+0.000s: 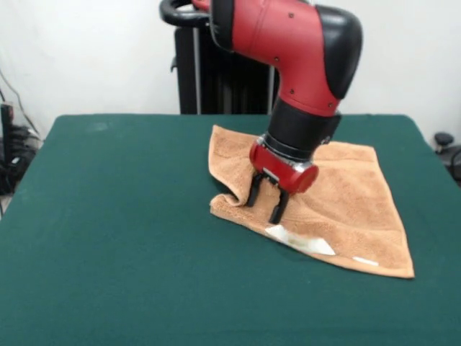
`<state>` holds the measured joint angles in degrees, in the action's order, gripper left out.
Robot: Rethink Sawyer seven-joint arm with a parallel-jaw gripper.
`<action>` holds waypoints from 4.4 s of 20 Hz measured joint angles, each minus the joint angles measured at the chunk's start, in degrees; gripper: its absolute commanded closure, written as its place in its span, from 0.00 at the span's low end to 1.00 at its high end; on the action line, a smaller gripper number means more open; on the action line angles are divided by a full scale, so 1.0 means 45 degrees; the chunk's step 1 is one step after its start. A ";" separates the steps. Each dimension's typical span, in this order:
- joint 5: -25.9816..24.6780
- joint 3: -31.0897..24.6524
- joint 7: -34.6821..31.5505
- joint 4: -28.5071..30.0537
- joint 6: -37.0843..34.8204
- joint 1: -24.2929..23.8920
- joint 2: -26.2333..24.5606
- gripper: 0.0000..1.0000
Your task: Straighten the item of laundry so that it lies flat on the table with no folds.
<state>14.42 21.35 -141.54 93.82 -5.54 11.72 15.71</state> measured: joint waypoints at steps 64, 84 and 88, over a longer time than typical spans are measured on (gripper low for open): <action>-0.1827 -0.2344 0.0000 0.0223 -0.2608 -0.3408 0.1486 0.00; -0.2827 -0.2362 0.0000 0.0225 -0.4167 -0.3118 0.1957 1.00; -0.2997 -0.2360 0.0000 0.0227 -0.3868 -0.3114 0.1955 1.00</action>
<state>0.93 10.73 -141.54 94.84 -22.94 -2.29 24.51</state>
